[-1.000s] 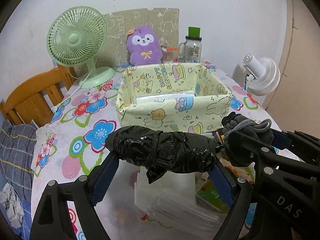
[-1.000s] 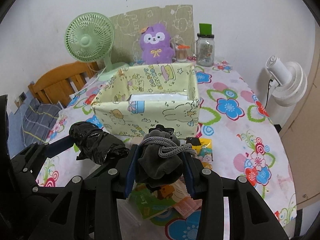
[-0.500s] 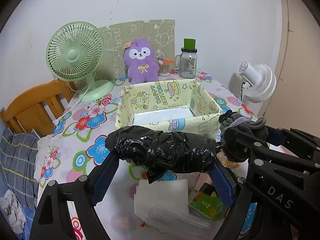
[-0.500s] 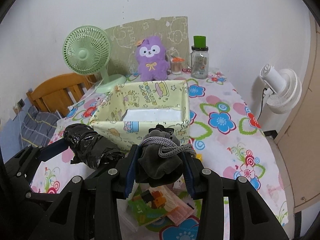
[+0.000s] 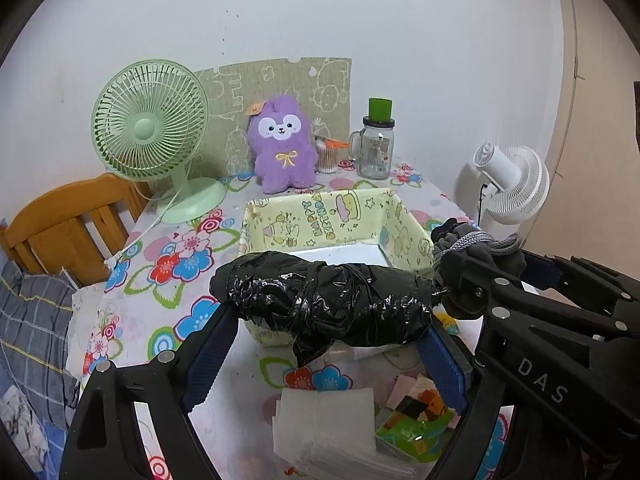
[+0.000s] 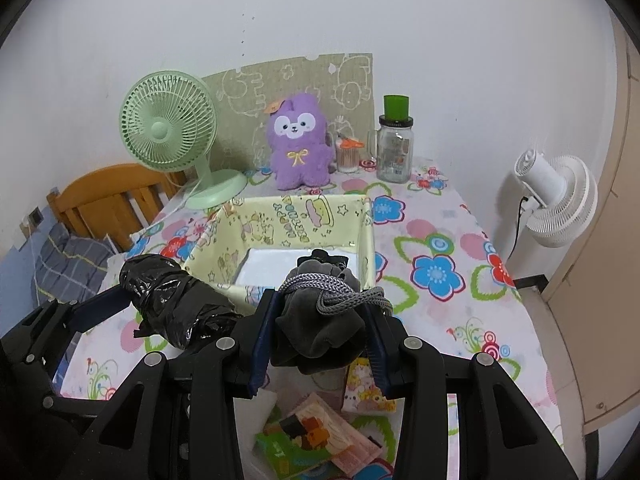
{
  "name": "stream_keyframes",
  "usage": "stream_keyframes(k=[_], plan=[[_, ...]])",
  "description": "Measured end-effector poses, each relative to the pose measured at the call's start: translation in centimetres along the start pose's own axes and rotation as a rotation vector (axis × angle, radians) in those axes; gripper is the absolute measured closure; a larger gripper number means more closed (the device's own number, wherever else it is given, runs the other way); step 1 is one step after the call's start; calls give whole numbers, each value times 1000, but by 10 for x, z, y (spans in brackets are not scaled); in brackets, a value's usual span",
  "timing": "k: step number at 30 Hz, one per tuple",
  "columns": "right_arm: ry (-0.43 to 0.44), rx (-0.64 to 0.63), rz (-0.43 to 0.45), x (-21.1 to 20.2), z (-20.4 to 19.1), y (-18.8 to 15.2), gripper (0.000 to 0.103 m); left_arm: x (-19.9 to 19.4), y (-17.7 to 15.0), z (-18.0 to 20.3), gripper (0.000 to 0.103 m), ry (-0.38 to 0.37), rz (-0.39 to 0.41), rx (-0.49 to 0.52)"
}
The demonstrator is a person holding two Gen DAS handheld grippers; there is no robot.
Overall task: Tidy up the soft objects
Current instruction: 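Lift the black umbrella with the left tool while the right tool lifts the grey pouch over the box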
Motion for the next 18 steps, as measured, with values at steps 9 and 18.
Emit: stream_keyframes(k=[9,18], plan=[[-2,6,24,4,1,20,59,3,18,-2,13,-3,21,-6],[-17,12,45,13,4,39,59,15,36,-4,13,-28,18,-11]])
Point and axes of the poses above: each gripper's, at about its wrist camera, not at the fingertips, and x roughly the way its jaws point, z to its right, y to its top, the point moved 6 cm from there along x, roughly the way its jaws point, and after that the axes turned 12 degrees about -z, right-handed, at the moved point
